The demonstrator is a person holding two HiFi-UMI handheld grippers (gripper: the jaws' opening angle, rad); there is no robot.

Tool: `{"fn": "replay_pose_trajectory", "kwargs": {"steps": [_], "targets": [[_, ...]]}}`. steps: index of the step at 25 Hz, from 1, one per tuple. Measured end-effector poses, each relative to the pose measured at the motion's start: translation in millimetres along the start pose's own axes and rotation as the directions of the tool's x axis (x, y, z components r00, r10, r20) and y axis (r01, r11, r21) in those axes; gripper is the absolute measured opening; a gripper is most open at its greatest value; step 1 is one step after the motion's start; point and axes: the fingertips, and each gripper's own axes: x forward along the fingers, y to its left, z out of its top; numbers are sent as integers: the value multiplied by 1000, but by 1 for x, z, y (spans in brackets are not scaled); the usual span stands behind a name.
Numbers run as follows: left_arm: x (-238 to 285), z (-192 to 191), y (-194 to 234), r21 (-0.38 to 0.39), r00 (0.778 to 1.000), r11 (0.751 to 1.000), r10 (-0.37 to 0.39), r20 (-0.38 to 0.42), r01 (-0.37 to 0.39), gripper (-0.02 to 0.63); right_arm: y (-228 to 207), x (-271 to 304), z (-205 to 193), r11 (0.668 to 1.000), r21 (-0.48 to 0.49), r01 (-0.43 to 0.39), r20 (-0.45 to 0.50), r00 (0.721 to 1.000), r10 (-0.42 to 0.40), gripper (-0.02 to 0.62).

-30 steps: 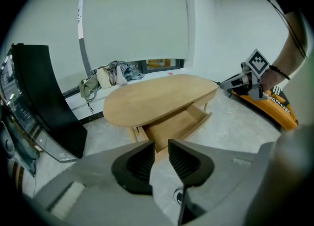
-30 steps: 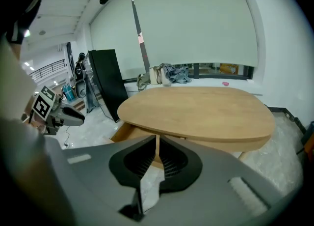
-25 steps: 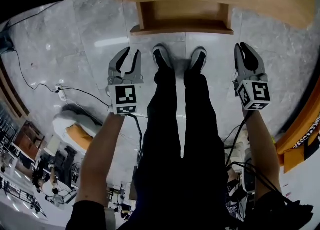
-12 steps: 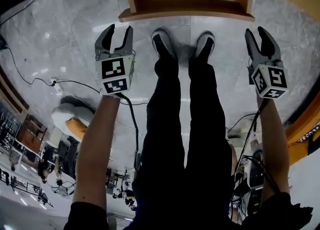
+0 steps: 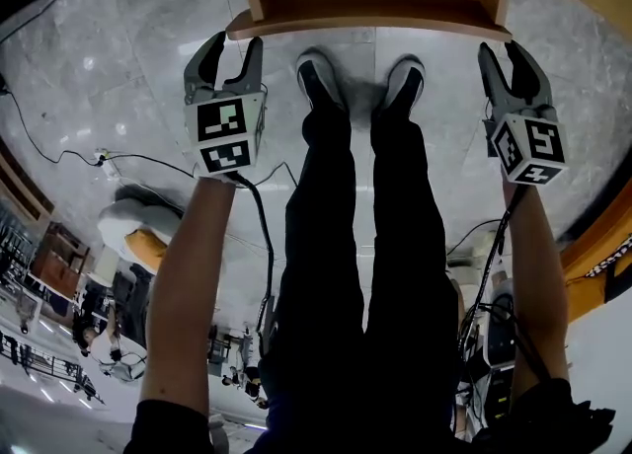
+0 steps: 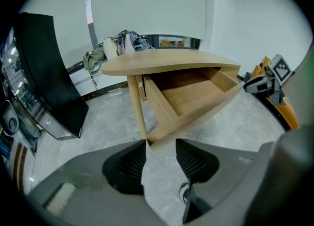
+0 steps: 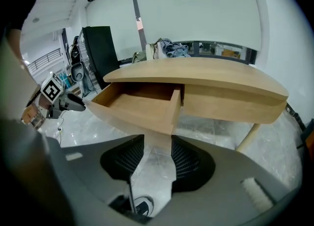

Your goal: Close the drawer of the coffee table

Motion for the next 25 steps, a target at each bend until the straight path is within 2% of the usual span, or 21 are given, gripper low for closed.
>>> {"fn": "replay_pose_trajectory", "kwargs": {"steps": [10, 25], "targets": [[5, 1, 4, -91, 1000, 996, 8, -6, -8, 183, -7, 5, 3, 997, 61, 44, 2, 999, -45, 137], [-2, 10, 4, -128, 1000, 992, 16, 1, -15, 183, -6, 1, 11, 995, 81, 55, 15, 998, -57, 130]]}}
